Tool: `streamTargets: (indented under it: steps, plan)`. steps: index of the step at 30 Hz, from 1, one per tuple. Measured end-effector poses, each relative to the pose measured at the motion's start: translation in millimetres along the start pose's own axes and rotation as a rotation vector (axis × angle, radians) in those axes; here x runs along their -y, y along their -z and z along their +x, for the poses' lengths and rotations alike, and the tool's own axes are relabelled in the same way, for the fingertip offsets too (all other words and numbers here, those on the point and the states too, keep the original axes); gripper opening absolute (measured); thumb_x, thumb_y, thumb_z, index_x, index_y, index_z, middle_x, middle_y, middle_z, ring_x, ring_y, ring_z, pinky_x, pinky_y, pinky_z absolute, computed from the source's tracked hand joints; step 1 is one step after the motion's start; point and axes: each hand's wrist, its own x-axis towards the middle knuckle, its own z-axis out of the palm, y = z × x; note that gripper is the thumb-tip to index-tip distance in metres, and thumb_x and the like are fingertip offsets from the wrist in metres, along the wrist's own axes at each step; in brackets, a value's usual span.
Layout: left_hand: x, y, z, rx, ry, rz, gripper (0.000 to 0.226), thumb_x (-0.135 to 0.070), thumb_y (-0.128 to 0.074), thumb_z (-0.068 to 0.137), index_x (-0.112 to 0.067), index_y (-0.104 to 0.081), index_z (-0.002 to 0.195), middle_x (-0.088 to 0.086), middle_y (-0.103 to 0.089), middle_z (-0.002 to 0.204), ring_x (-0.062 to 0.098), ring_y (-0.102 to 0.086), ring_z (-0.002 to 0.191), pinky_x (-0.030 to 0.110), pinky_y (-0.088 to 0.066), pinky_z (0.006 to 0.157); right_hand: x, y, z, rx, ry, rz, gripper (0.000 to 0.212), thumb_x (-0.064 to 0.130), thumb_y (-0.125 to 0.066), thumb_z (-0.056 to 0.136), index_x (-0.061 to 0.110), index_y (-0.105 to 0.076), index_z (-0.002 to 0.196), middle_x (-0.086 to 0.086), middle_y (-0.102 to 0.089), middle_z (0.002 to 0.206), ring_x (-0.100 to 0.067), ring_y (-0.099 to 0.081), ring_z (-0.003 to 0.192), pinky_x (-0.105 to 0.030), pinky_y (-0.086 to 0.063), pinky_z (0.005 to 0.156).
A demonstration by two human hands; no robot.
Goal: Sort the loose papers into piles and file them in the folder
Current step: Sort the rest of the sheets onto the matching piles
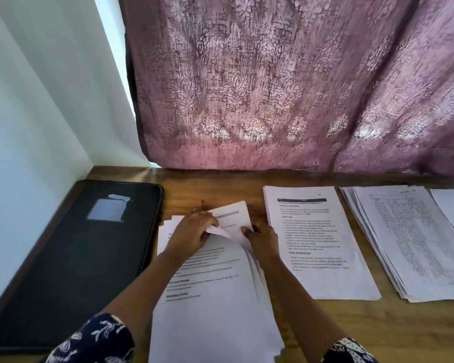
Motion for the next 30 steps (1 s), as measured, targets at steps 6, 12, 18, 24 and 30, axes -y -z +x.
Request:
streamTargets:
  steps: [6,12,18,24,30]
  plan:
    - [29.7,0.3,40.7,-0.031,0.083,-0.014,0.018,-0.004,-0.071,0.080,-0.012,-0.071,0.095,0.006,-0.070,0.098,0.025,-0.062,0.093,0.032,-0.049,0.083,36.0,39.6,49.9,-0.215,0.094,0.040,0.020,0.023,-0.065,0.089,0.009,-0.068,0.102,-0.009,-0.071,0.101,-0.029,-0.064,0.094,-0.028,-0.044,0.074]
    - [36.2,-5.8,62.7,0.013,0.271,-0.097,0.038,-0.029,-0.076,0.080,-0.015,-0.065,0.114,0.005,-0.065,0.117,0.025,-0.058,0.108,0.031,-0.046,0.089,79.7,98.9,67.4,-0.342,0.309,-0.160,0.018,0.021,-0.059,0.093,0.007,-0.065,0.102,-0.017,-0.070,0.100,-0.037,-0.064,0.092,-0.040,-0.051,0.076]
    - [39.3,-13.3,59.0,0.087,0.441,-0.143,0.091,-0.044,-0.077,0.077,-0.019,-0.027,0.149,0.005,-0.037,0.150,0.024,-0.038,0.135,0.037,-0.033,0.110,123.9,144.9,39.1,-0.499,0.623,-0.268,0.017,0.009,-0.060,0.091,0.005,-0.067,0.106,-0.015,-0.069,0.101,-0.031,-0.063,0.085,-0.024,-0.038,0.069]
    - [16.6,0.7,58.9,-0.048,0.400,-0.176,0.079,-0.045,-0.070,0.084,-0.018,-0.033,0.149,0.009,-0.051,0.140,0.028,-0.049,0.126,0.048,-0.036,0.107,152.9,177.8,11.5,-0.535,0.686,-0.219,0.018,0.014,-0.060,0.093,0.007,-0.066,0.108,-0.003,-0.064,0.091,-0.022,-0.053,0.077,-0.021,-0.026,0.062]
    - [-49.2,76.5,35.8,-0.148,0.713,-1.143,0.045,-0.052,-0.053,0.087,-0.022,-0.058,0.120,0.001,-0.071,0.110,0.022,-0.069,0.100,0.042,-0.055,0.087,112.6,121.1,24.8,-0.200,0.434,0.090,0.005,0.012,-0.064,0.089,0.017,-0.063,0.090,-0.002,-0.065,0.081,-0.019,-0.057,0.074,-0.021,-0.042,0.057]
